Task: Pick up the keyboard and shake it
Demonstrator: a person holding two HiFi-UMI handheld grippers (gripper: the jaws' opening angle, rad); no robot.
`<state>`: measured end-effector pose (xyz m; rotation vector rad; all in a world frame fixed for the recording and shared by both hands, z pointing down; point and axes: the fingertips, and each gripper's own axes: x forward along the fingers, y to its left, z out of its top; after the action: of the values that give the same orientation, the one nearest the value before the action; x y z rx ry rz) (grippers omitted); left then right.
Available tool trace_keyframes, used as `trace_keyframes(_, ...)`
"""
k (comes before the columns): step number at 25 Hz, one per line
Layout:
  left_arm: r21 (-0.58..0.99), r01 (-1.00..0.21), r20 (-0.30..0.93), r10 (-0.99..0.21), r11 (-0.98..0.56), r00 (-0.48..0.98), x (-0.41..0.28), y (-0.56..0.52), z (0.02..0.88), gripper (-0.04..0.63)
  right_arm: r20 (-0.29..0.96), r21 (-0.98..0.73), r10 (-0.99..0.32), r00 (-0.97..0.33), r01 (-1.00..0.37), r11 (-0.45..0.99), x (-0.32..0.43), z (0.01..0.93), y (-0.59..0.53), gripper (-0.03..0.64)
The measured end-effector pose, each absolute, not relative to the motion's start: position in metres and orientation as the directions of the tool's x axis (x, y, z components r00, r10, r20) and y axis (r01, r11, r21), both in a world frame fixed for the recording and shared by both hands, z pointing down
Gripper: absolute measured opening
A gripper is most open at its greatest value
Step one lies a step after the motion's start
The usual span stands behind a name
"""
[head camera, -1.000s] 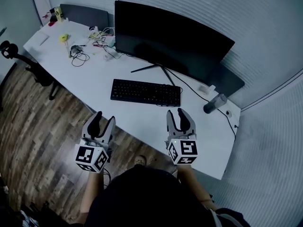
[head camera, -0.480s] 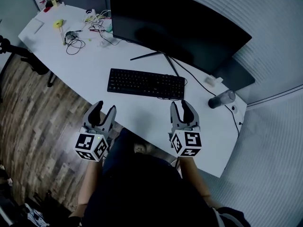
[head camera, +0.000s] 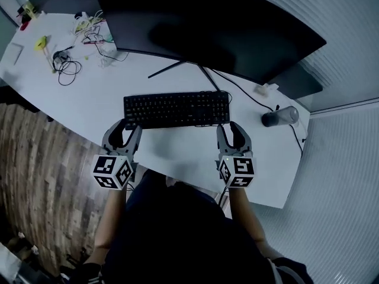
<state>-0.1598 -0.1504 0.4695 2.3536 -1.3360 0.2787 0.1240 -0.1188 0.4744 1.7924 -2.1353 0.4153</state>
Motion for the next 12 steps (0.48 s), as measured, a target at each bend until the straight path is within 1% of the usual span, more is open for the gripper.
trace_keyframes(5, 0.282, -0.847, 0.458, -0.712, -0.451, 0.532, -0.172, -0.184, 0.512, 0.192, 0.504, 0.019, -0.86, -0.084, -0.994, 0.108, 0.135, 0.503, -0.142, 0.166)
trace_keyframes(9, 0.287, -0.845, 0.54, -0.652, -0.451, 0.531, -0.183, -0.207, 0.547, 0.197, 0.567, 0.008, -0.821, -0.063, -0.997, 0.083, 0.142, 0.525, -0.155, 0.184)
trace_keyframes(12, 0.294, -0.852, 0.592, -0.617, -0.434, 0.518, -0.189, -0.22, 0.568, 0.235, 0.604, 0.003, -0.795, -0.055, -0.997, 0.071, 0.149, 0.537, -0.159, 0.195)
